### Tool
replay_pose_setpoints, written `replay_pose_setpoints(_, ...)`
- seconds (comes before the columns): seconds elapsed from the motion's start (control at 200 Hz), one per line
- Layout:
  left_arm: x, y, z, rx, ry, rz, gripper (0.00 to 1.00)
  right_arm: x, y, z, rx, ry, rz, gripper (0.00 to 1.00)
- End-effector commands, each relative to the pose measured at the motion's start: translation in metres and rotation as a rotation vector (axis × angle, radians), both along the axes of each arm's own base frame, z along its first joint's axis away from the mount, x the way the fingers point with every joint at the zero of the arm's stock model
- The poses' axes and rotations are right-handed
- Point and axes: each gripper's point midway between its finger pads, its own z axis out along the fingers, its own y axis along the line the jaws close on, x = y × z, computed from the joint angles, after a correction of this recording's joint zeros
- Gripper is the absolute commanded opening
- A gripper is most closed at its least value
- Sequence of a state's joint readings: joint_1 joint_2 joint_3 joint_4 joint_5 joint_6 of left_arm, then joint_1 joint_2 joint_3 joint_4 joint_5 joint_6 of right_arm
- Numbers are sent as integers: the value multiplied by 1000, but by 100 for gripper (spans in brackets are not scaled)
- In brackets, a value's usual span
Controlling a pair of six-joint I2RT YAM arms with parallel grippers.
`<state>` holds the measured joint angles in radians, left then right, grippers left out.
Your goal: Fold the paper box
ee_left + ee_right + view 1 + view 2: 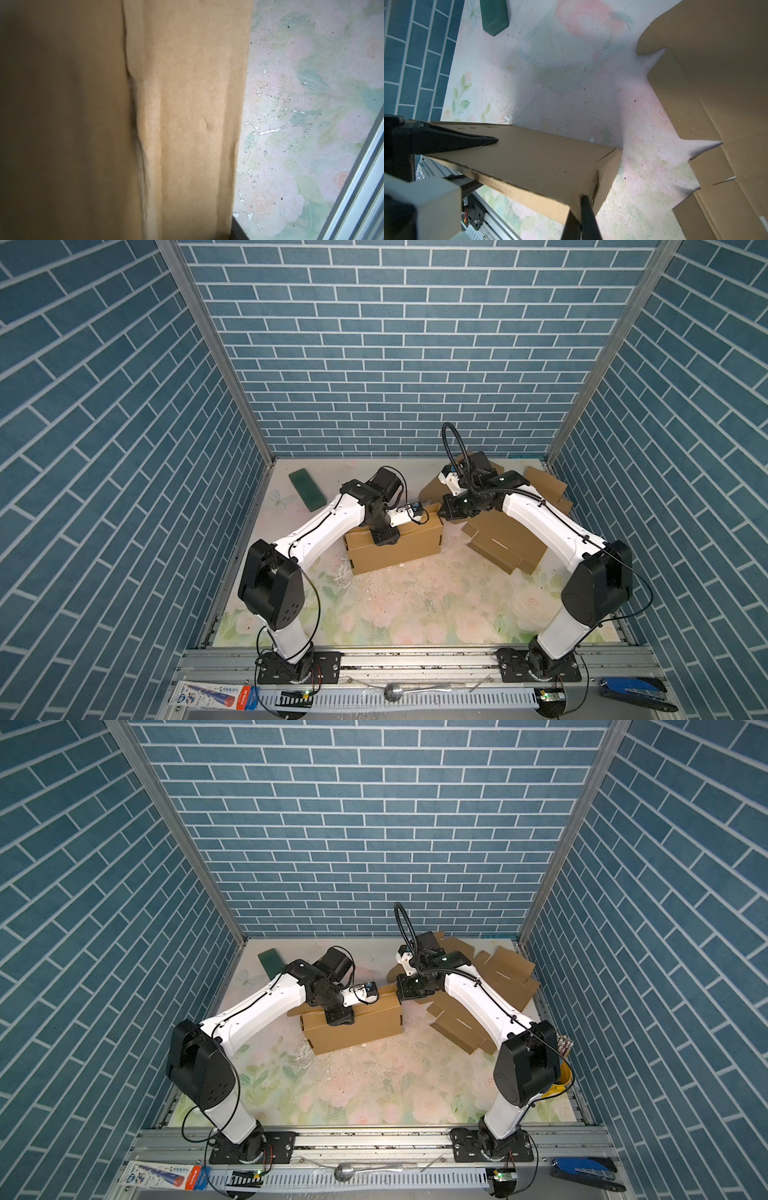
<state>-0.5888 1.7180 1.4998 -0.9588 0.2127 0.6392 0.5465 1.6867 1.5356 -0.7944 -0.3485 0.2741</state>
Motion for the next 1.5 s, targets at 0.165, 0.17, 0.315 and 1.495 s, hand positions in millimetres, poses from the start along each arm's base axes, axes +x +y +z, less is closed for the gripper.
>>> replay_pose_setpoints(0.165,14,21,-14,84,-16,77,52,-15,-17,-29,-77,108,-41,0)
replay_pose_setpoints(0.17,14,22,-13,83,-18,78,52,-15,-16,-29,-77,107,-42,0)
replay_pose_setpoints(0.315,16,23,10,48,-57,91,59,-15,-17,-30,-84,108,-45,0)
replay_pose_setpoints(1.495,-44,154,82,-419,-79,901,55,-15,-16,-37,-91,124,-89,0)
